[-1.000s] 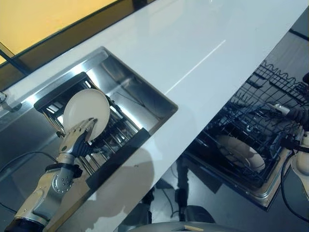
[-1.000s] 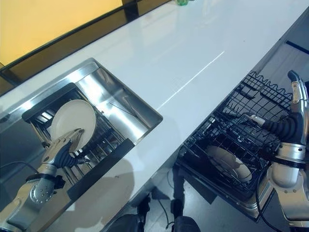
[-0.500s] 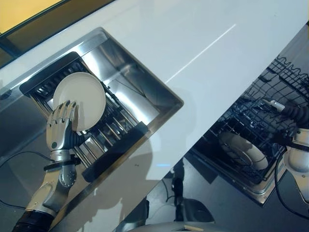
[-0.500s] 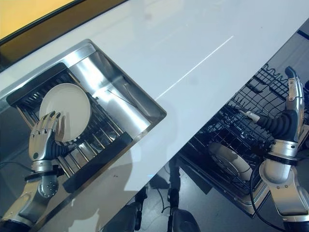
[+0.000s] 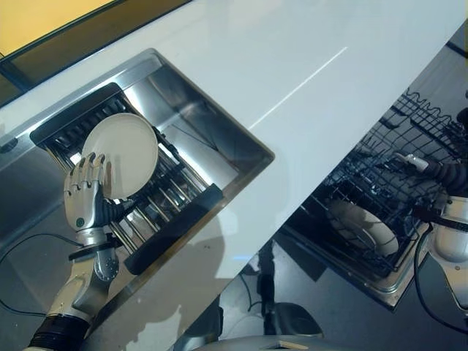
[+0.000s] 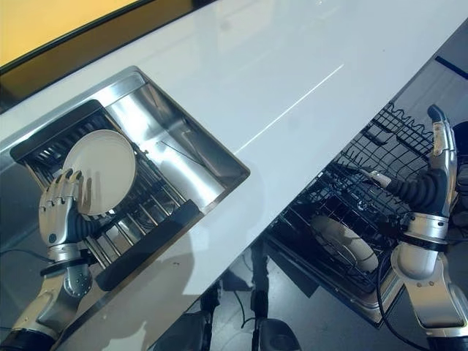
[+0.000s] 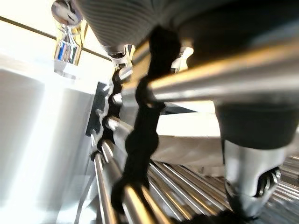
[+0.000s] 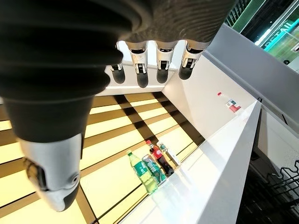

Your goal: Pick up plates and place into dishwasher.

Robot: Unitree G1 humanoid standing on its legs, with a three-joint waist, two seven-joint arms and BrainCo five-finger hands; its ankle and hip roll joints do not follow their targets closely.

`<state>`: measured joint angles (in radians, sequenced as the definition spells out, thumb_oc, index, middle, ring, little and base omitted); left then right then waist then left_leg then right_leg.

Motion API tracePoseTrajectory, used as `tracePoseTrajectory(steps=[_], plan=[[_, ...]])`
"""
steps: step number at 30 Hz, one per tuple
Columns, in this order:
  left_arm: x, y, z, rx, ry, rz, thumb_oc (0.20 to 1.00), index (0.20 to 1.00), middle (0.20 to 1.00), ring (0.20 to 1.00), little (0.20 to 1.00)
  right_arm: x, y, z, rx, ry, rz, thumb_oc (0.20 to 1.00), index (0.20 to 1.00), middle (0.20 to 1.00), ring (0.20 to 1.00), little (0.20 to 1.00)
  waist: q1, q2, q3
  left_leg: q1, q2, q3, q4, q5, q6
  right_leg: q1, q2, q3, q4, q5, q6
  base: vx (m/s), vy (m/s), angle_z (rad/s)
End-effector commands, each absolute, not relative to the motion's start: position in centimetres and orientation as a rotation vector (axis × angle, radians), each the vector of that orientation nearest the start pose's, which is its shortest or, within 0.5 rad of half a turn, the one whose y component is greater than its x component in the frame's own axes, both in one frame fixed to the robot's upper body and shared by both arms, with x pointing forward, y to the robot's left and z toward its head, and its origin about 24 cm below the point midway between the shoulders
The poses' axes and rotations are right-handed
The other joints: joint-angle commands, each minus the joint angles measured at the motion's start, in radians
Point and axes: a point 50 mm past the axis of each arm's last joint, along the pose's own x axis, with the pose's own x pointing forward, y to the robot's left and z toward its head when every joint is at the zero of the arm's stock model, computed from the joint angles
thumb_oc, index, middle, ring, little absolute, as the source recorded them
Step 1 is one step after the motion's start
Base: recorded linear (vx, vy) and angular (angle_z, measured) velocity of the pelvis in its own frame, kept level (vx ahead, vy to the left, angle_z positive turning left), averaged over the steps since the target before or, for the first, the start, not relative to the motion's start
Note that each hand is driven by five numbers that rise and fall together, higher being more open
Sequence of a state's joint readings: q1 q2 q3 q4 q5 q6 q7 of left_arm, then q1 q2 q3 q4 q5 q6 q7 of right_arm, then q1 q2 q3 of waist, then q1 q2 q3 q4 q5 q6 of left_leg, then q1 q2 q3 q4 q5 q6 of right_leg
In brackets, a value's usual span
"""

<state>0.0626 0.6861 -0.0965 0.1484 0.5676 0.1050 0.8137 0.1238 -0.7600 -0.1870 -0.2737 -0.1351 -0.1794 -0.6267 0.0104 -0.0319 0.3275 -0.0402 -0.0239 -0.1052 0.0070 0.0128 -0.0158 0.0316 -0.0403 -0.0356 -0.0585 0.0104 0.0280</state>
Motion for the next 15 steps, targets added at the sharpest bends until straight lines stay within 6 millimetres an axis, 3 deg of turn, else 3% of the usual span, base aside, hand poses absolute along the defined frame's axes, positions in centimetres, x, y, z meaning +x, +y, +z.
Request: tracePoseTrajectory(steps=[1, 7, 15], plan=[[20.6, 31.9, 5.8, 1.358, -0.136, 0.819, 1.000, 1.000, 1.000, 1.000, 1.000, 20.5, -27.7, 18.8, -0.794, -0.717, -0.532, 1.000, 1.000, 1.000, 1.000, 1.000, 0.030, -0.042, -0.106, -0.068, 0.001, 0.013, 0.091, -0.086, 0.005, -0.086, -0.040, 0.040, 0.130, -0.049, 0.110, 0.08, 0.023, 0.00], [19.3, 33.8, 5.7, 1.401, -0.116, 0.984, 1.000, 1.000, 1.000, 1.000, 1.000, 20.5, -27.8, 18.1, -0.795, -0.679, -0.520, 1.000, 1.000, 1.000, 1.000, 1.000, 0.032, -0.045, -0.123, -0.053, 0.001, 0.009, 0.091, -0.086, 0.000, -0.074, -0.043, 0.039, 0.133, -0.051, 0.109, 0.06, 0.010, -0.01], [19.0, 33.3, 5.1, 1.413, -0.179, 1.029, 1.000, 1.000, 1.000, 1.000, 1.000, 20.2, -27.6, 16.9, -0.777, -0.637, -0.500, 1.000, 1.000, 1.000, 1.000, 1.000, 0.030, -0.063, -0.137, -0.027, 0.006, 0.008, 0.085, -0.087, -0.004, -0.054, -0.042, 0.040, 0.133, -0.045, 0.117, 0.06, -0.026, 0.00]])
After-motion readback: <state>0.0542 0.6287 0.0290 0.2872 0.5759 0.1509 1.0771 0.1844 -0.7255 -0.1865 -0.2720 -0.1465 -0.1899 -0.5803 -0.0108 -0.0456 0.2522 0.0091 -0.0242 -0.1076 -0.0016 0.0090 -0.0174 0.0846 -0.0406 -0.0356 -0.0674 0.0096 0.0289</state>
